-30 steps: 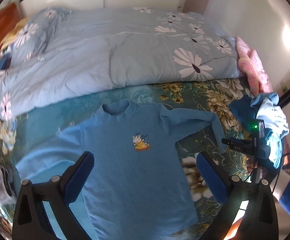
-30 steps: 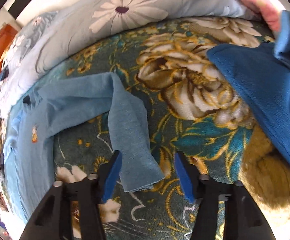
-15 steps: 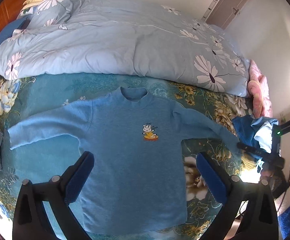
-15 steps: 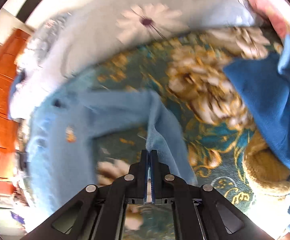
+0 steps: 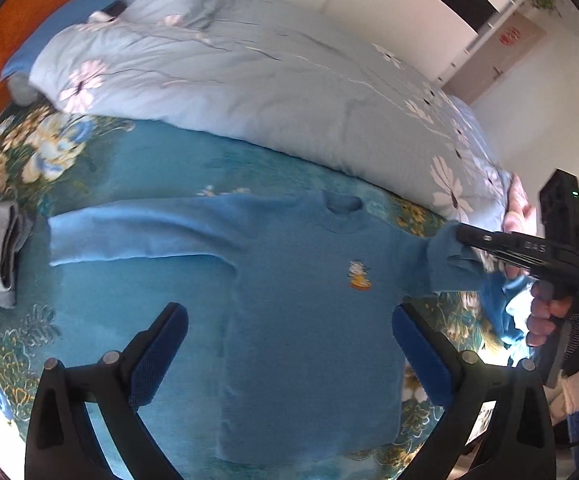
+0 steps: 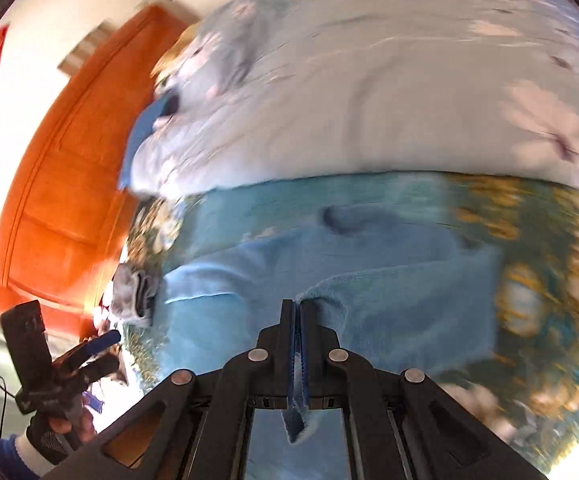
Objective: Fold clothes
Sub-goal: 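Grasp the sleeve with the right gripper and fold it across the shirt body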
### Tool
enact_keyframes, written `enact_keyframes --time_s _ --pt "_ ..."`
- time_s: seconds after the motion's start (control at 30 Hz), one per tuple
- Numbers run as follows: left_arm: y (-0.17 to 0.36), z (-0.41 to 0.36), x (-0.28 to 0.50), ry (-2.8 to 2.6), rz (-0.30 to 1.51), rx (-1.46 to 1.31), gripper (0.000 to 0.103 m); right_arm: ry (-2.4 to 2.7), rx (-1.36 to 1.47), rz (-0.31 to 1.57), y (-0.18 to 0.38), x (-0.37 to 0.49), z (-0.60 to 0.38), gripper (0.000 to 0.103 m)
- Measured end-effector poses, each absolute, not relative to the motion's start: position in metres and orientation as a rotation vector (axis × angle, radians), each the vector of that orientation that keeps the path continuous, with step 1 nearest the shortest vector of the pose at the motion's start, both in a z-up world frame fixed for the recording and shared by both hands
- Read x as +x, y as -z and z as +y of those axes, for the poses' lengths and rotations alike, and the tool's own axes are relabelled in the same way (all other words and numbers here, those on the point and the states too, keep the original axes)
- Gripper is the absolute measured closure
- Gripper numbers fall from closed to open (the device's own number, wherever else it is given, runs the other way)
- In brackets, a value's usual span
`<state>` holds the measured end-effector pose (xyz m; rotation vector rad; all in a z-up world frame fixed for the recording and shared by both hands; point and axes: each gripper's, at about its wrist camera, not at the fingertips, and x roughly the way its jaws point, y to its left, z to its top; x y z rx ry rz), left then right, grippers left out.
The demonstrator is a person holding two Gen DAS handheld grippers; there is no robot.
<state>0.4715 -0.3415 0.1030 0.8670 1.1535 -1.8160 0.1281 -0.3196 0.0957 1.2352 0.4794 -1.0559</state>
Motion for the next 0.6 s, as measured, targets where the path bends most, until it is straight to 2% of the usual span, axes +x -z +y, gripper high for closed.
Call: enact_keyframes --time_s 0.23,0.43,0.6 --pt "-0.077 -0.358 0.540 1.697 1.249 0.823 0.001 0.979 1.327 0.595 -0.014 0.240 -0.402 0.101" --pt "-0.051 -0.364 0.570 1.638 1.312 0.811 0.001 1.006 1.401 0.693 0.045 0.278 -0.436 0.101" --pt "-0.036 -0.373 0.569 1.644 1.352 0.800 0.001 1.030 1.398 0.761 0.063 0.289 -0.453 0.097"
